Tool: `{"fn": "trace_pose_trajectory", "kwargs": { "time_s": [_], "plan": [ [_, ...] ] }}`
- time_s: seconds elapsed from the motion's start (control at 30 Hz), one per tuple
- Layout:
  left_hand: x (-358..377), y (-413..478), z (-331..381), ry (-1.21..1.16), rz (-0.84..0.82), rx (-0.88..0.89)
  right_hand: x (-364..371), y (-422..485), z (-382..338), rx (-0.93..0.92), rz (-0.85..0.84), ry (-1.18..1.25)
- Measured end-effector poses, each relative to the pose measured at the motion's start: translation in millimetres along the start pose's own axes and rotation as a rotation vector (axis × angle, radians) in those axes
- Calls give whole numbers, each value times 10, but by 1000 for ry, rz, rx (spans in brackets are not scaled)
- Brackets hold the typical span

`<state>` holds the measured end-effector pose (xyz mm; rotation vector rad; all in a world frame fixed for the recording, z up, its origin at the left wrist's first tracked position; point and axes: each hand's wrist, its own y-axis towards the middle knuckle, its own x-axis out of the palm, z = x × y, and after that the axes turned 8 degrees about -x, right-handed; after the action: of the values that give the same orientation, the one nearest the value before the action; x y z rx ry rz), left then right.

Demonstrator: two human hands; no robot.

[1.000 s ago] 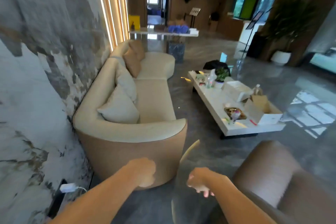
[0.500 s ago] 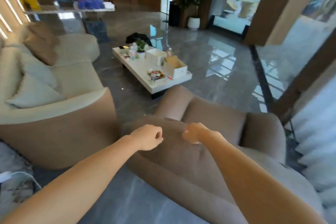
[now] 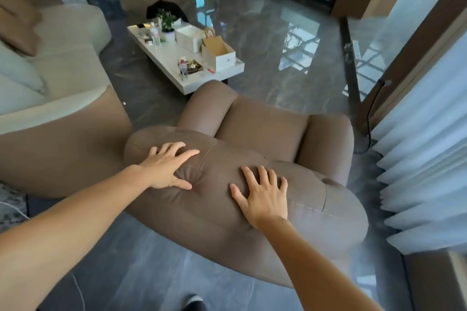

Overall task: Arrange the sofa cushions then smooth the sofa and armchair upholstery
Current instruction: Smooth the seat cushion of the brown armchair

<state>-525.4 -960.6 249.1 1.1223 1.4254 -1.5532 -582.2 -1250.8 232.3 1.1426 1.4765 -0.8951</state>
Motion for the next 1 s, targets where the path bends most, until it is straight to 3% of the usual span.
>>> {"fn": "trace_pose_trajectory", "kwargs": {
  "time_s": [0.1,0.37,0.5,0.7,0.93,1.0],
  "plan": [
    [86,-39,106,-6,47,22,22,-87,172,-34,99,-9],
    [296,-137,664,-35,313,203,-182,-169,819,-90,88,-11],
    [270,-147,1080,-56,312,190,-329,-168,1223,-121,77,-11],
    [78,22,1772,-40,333,317,-562,-92,1907,-212,24,-8],
    [23,150,2778,-115,424,192,-767,102,2884,-365,35,-9],
    [-87,256,3518,-144,459,54,-979,322,3601,-466,-47,14]
  ]
}}
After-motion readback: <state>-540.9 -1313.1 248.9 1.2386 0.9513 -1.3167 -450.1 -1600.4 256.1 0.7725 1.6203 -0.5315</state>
